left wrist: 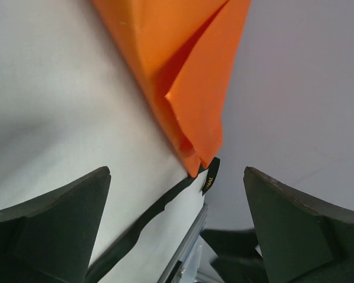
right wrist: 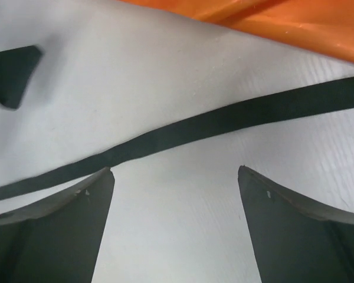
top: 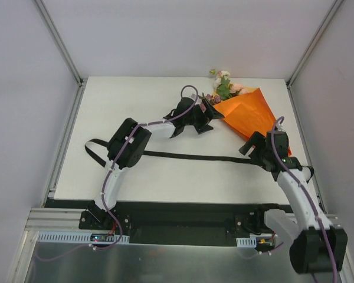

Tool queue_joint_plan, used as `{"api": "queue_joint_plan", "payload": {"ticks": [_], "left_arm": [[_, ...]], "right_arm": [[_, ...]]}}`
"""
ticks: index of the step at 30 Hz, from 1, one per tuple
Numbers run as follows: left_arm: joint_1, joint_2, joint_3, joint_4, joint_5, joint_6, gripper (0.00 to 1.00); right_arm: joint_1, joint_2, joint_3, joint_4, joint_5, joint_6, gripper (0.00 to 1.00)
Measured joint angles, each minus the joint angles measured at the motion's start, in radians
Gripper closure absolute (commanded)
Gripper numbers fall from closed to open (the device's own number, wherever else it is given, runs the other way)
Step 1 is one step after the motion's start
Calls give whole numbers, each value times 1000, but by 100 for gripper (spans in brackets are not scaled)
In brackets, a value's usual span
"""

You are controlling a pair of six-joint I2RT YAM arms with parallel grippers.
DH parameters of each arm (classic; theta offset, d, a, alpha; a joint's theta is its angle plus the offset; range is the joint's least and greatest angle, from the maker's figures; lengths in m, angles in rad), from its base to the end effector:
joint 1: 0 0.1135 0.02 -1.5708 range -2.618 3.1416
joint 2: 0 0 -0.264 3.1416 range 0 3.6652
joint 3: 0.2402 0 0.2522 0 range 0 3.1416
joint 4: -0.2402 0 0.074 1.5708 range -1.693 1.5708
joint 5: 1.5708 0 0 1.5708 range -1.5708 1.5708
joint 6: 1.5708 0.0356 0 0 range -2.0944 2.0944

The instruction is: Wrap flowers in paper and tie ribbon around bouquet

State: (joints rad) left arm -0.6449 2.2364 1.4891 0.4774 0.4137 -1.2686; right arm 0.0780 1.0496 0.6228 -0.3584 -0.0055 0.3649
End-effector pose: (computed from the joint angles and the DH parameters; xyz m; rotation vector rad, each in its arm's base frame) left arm 0.3960 -0.3157 0.1702 -0.3357 2.1696 -1.6104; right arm 0.2132 0.0169 0.2182 0.3357 2.3431 0.2218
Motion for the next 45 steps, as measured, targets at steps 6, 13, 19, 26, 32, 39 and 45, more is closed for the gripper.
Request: {"api": "queue_joint_plan", "payload": {"ticks": [6,13,19,26,32,39,45], "left_arm": [[-90,109,177,-9,-127,3,1],[-176,214,312,-89,-310,-39,1],[-212,287,396,-106,-413,-153,7],[-222,400,566,-117,-510,-217,9],[-233,491,683,-99,-588,-265,15],[-246,620,784,31,-664,-295,65],[-244,659,786,137,-680,-293,92]], "right_arm": [[-1,-433,58,-213,22,-38,3],[-1,-523,179,-354,61,-71,3],[-1,-523,179,-420,62,-82,3],[-2,-522,180,-451,74,-92,3],[-6,-516,207,-468,78,-96,3],[-12,-520,232,-482,86,-108,2],[-15,-534,232,-507,107,-120,2]]}}
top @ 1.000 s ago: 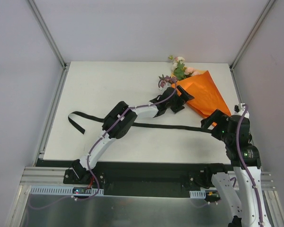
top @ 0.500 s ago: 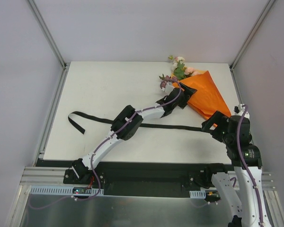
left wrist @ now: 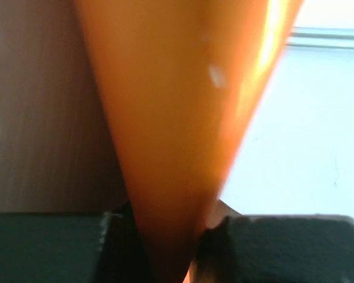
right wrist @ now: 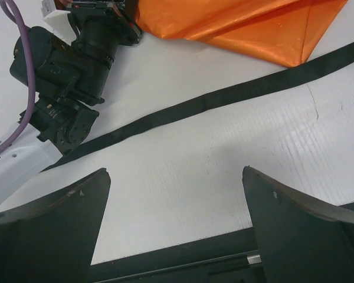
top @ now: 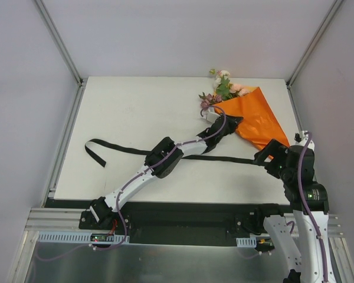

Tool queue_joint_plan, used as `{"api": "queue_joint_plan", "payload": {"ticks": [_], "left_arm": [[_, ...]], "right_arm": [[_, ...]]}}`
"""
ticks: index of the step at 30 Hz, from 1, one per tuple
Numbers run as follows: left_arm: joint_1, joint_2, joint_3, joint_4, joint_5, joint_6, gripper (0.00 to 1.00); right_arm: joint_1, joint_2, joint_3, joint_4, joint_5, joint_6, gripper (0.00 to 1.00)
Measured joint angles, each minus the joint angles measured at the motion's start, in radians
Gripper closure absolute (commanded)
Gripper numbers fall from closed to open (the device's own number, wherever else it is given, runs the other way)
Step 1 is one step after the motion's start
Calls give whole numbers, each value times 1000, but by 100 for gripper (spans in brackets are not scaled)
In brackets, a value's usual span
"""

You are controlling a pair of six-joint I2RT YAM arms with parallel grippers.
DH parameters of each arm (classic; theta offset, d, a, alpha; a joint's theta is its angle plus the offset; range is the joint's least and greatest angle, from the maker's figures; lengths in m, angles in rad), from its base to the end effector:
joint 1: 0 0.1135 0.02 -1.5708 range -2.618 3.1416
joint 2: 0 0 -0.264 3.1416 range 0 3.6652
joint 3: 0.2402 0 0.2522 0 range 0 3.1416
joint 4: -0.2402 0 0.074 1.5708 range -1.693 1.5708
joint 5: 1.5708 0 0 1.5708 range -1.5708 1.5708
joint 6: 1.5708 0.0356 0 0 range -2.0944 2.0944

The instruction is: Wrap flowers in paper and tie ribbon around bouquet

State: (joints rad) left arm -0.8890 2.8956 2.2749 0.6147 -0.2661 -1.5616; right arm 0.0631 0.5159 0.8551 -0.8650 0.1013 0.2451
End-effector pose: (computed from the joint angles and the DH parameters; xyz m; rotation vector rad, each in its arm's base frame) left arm 0.3971 -0.4744 0.0835 -0.8396 1.6588 -1.6401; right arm 0.0961 0.0025 0.3269 0.2512 2.0795 0.0802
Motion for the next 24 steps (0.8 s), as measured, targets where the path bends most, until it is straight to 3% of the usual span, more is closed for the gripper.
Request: {"api": "queue_joint_plan", "payload": {"ticks": [1,11,18,24], "left_arm": [[1,1,0,7,0,0,100],[34,-13,-50,98,19,-72,100],[84,-190,-369,186,108,-159,100],[188,-372,-705,321,264,-197,100]], "right_arm": [[0,0,0,-1,0,0,2],[0,13,7,-13,-3,1,2],[-1,37,26,-13,-2,8,2],[-1,75,19,1,-1,20,2]]}}
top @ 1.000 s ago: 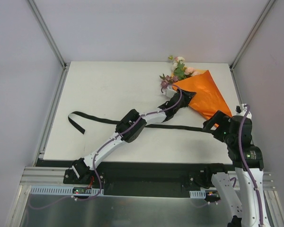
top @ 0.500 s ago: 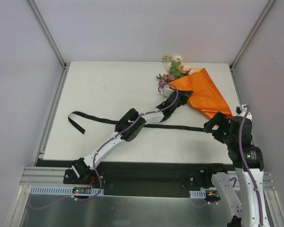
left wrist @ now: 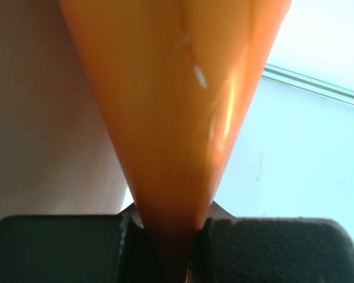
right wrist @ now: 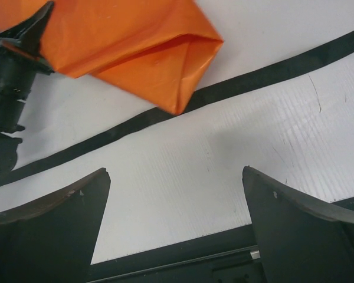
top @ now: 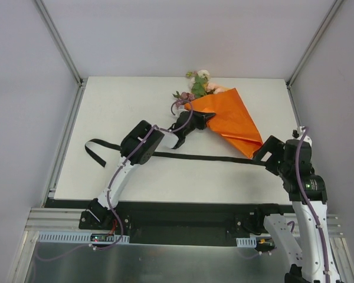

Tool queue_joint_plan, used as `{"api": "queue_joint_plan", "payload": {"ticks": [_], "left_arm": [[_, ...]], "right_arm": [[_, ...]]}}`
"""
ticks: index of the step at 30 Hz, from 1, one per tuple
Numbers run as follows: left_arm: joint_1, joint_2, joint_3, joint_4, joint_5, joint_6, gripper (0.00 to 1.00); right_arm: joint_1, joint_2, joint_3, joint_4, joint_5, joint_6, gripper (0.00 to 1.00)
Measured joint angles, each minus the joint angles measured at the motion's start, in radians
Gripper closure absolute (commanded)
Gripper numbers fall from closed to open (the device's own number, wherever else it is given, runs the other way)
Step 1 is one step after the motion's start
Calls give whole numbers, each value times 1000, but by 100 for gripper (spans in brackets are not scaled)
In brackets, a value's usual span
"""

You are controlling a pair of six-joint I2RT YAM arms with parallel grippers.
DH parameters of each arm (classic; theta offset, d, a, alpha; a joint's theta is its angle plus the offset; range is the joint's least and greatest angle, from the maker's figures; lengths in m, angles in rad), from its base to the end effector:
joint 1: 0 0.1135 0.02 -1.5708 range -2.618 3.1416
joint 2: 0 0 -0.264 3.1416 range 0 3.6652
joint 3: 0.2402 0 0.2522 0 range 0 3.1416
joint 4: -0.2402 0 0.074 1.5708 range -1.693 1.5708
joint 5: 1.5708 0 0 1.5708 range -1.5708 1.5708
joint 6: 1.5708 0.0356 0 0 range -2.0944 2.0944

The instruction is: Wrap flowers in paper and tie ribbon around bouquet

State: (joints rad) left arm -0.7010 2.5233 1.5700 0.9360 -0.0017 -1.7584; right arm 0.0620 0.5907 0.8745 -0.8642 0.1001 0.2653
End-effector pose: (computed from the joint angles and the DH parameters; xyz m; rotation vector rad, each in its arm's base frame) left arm 0.4092 -0.3453 0.0996 -0.9885 1.6889 -1.8120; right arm 0.1106 0.0033 0.3267 0.2758 2.1313 0.0829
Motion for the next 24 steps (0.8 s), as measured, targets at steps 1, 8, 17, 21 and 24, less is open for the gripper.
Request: {"api": "queue_joint_plan", "payload": {"ticks": [1,8,17,21,24], "left_arm": [[22,-23,-48,27,34,-4,100],[177,-149,-332,178,339,23,100],[319,-194,-514,324,701,59,100],[357,-225,-570,339,833,91,100],[384,-257,-606,307,896,158,100]], "right_arm": [[-1,11,-5,1,2,4,2],[-51,206,-16,13,-28,17,5],[-133,587,-51,147,-248,12,21],[-103,726,-40,203,-278,4,29],[-89,839,-25,249,-312,4,31]]}}
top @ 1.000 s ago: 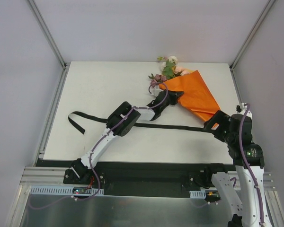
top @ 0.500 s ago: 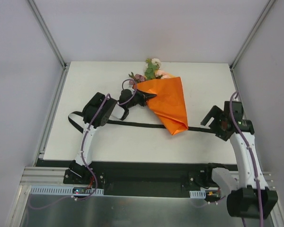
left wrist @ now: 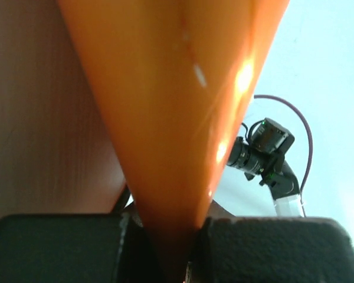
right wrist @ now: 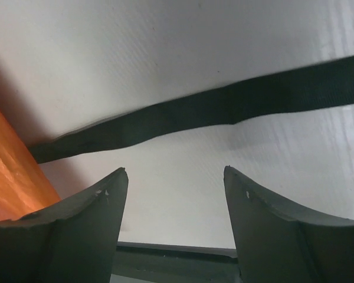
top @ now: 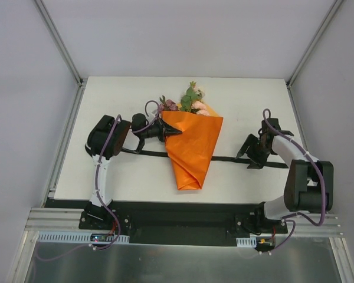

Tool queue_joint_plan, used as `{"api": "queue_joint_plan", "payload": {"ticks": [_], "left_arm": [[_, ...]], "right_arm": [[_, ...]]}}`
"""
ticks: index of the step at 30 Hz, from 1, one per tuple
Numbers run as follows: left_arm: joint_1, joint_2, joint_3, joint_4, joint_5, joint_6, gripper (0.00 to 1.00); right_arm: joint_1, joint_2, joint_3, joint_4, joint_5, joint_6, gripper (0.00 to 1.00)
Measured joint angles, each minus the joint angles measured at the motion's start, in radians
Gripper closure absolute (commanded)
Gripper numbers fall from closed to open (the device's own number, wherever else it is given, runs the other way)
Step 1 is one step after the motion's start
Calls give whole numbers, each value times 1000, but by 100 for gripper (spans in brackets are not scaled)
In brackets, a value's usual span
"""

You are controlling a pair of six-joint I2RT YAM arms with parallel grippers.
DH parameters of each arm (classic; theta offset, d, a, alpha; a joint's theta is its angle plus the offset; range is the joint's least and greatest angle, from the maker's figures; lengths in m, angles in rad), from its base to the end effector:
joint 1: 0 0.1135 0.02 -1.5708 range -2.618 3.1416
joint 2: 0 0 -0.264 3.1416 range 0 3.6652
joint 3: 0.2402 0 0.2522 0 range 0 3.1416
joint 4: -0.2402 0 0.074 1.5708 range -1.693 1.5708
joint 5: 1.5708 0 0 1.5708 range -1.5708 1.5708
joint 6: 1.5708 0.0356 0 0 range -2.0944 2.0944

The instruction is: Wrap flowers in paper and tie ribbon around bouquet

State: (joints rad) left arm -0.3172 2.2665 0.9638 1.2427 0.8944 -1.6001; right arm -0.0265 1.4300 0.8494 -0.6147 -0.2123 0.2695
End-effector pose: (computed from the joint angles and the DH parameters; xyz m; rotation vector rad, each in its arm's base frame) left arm 0.3790 -0.1537 0.0901 -0.4595 2.0821 -2.0332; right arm 0.2607 0.0006 0.1895 0.3534 2.7511 0.3572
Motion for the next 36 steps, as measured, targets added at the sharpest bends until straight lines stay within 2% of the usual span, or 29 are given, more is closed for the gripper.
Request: {"api": "queue_joint_plan", "payload": {"ticks": [4,5,7,9,10,11,15,18,21,22,24,28,31,33,36], "left_arm": [[16,-66,-24,-122,21,135,85],[18,-84,-26,-154,19,167,74],[18,-112,-26,-212,17,230,69],[18,-132,-26,-265,13,269,58],[18,-139,-26,-293,13,294,42],[18,-146,-26,-328,13,317,31],[24,-188,-37,-461,0,410,27],[39,-243,-55,-550,-3,473,16],[72,-307,-54,-685,-6,569,11],[84,-333,-54,-739,-10,602,4],[109,-401,-54,-859,-26,682,1],[148,-612,-55,-1085,-155,841,1],[162,-842,-68,-1218,-303,951,1],[178,-983,-97,-1269,-409,994,1],[244,-1132,-158,-1339,-547,1009,1]], "right_arm": [[21,72,5,40,-14,8,31],[27,77,6,50,-13,11,31],[37,79,6,60,-12,16,30],[43,78,13,63,0,18,29],[43,77,15,62,10,17,28],[42,74,18,61,24,17,28],[-6,39,26,60,40,14,19],[-90,-20,26,65,42,8,12],[-155,-62,30,63,58,2,4],[-175,-67,34,59,67,-2,2],[-214,-68,38,50,88,-5,1],[-327,-65,50,23,183,-9,3],[-385,-28,93,12,274,-5,3],[-410,17,128,10,298,11,1],[-430,106,188,-8,342,47,3]]}}
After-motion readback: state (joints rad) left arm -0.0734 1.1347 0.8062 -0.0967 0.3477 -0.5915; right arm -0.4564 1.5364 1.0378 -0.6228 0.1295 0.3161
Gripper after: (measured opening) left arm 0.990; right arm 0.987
